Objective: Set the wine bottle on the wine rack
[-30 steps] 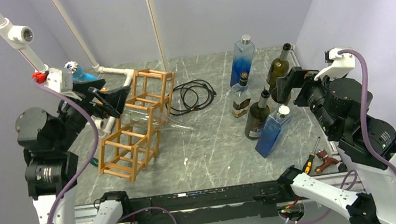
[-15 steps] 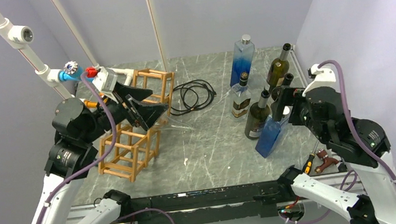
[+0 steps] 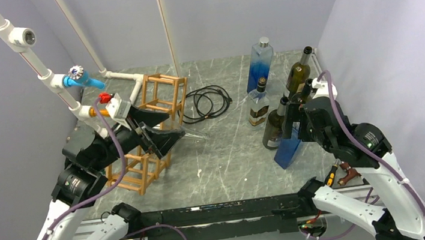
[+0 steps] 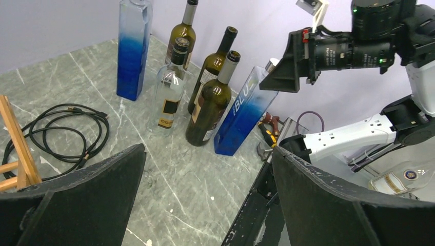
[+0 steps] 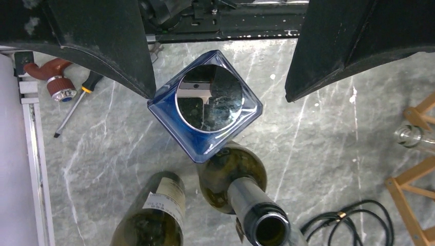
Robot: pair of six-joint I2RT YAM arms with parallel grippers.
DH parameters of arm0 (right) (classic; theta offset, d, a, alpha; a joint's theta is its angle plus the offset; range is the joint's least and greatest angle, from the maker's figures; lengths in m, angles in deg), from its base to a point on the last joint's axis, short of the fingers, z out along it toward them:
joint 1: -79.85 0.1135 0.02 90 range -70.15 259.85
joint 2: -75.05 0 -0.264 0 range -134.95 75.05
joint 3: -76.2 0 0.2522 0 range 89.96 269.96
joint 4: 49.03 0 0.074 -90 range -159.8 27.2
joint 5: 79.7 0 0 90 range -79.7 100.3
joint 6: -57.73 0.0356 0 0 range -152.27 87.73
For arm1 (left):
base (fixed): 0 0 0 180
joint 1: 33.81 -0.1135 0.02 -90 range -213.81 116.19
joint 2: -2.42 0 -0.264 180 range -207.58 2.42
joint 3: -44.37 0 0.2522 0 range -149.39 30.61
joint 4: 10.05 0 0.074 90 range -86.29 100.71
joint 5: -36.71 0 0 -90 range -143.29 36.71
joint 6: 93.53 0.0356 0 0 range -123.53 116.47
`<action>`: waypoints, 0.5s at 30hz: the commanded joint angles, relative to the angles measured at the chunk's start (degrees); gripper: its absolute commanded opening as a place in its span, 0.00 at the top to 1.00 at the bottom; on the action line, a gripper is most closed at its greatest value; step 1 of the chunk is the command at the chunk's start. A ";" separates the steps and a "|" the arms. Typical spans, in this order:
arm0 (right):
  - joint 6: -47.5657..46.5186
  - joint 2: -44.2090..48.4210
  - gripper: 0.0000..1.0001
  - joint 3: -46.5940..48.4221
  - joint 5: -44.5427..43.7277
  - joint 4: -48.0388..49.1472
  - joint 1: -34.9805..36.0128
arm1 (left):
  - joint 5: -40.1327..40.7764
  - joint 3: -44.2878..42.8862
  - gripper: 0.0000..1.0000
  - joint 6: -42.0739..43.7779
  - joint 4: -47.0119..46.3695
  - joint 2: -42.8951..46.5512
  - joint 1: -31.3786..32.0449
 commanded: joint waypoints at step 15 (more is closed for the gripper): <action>4.79 1.83 0.00 -9.15 -10.26 6.10 -0.16 | 0.32 1.50 0.01 -0.63 -2.85 0.65 0.57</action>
